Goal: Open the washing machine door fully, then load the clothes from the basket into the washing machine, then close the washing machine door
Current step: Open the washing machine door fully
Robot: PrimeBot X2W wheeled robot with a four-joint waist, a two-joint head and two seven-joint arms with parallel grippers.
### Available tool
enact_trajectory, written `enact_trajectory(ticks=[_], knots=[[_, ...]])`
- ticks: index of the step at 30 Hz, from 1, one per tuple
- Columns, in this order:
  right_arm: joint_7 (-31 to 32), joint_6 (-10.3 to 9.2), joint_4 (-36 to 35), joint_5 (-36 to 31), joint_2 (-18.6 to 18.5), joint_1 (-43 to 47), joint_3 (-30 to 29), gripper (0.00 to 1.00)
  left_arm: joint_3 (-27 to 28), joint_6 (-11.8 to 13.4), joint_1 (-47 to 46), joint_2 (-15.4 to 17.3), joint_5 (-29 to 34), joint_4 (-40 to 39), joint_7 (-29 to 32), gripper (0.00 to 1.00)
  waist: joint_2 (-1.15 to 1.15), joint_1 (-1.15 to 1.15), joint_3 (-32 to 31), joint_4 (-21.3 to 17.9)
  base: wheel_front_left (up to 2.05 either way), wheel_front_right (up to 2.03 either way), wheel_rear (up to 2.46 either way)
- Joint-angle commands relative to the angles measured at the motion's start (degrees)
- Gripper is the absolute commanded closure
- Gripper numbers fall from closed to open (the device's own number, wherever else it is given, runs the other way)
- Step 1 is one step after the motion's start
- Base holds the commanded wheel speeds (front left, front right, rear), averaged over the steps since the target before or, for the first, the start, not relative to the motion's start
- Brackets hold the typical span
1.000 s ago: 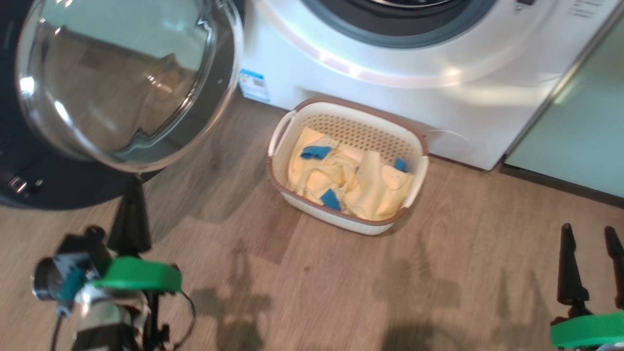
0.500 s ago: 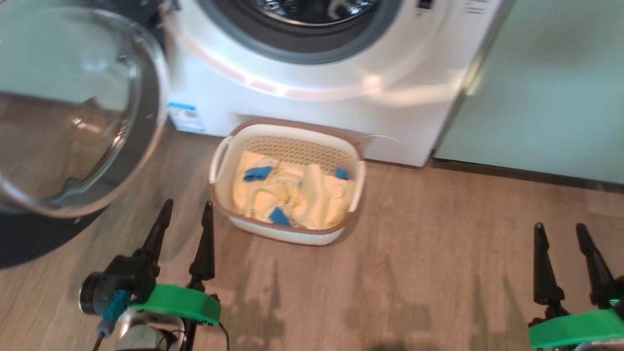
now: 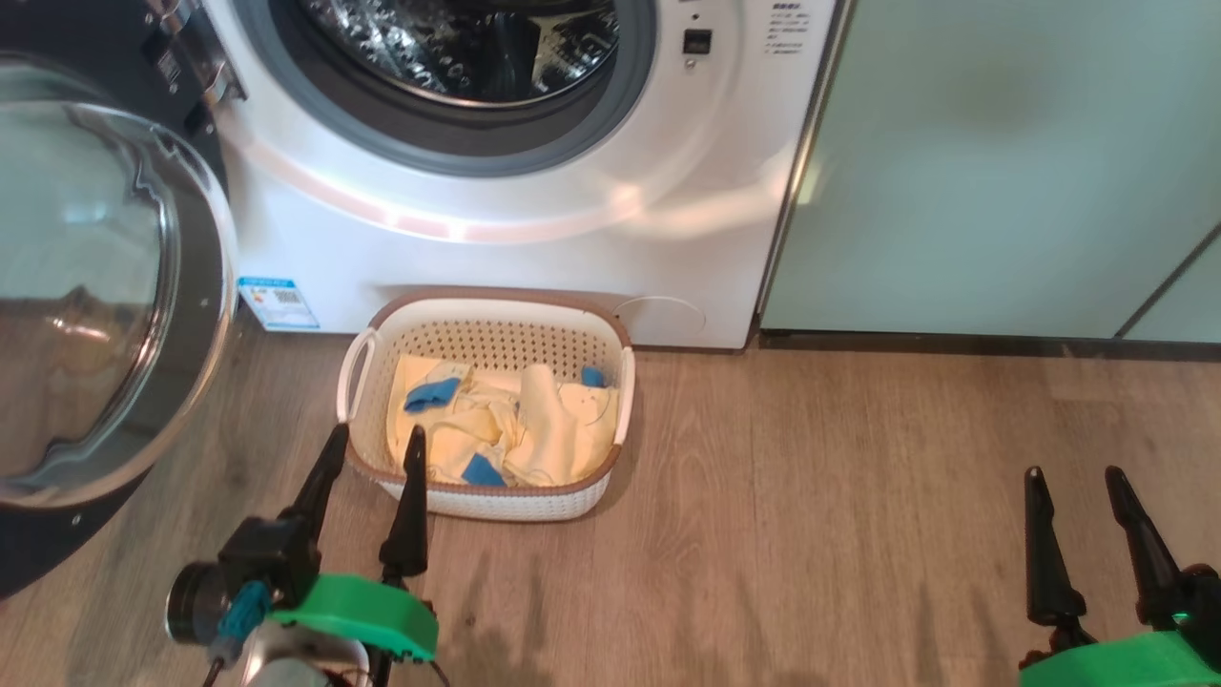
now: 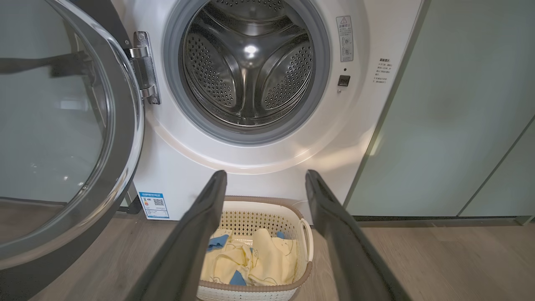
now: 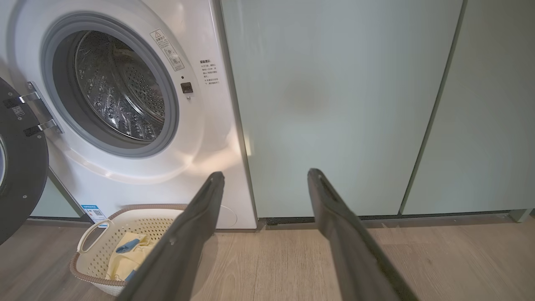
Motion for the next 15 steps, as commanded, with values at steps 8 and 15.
enact_trajectory(ticks=[8, 15], knots=[[-0.5, -0.04, -1.9, -0.5, 0.0, -0.3, 1.0, 0.0, 1.6, 1.1, -0.4, 1.0, 0.1, -1.4, 0.8, 0.0, 0.0, 0.0, -1.5, -1.1, 0.0, 0.0, 0.0], [-0.5, -0.04, -2.0, -0.6, 0.0, 0.3, 0.9, 0.0, 1.1, 1.7, 0.3, 1.0, 0.0, -1.4, 1.2, 0.0, 0.0, 0.0, -2.2, -1.1, 0.0, 0.0, 0.0]])
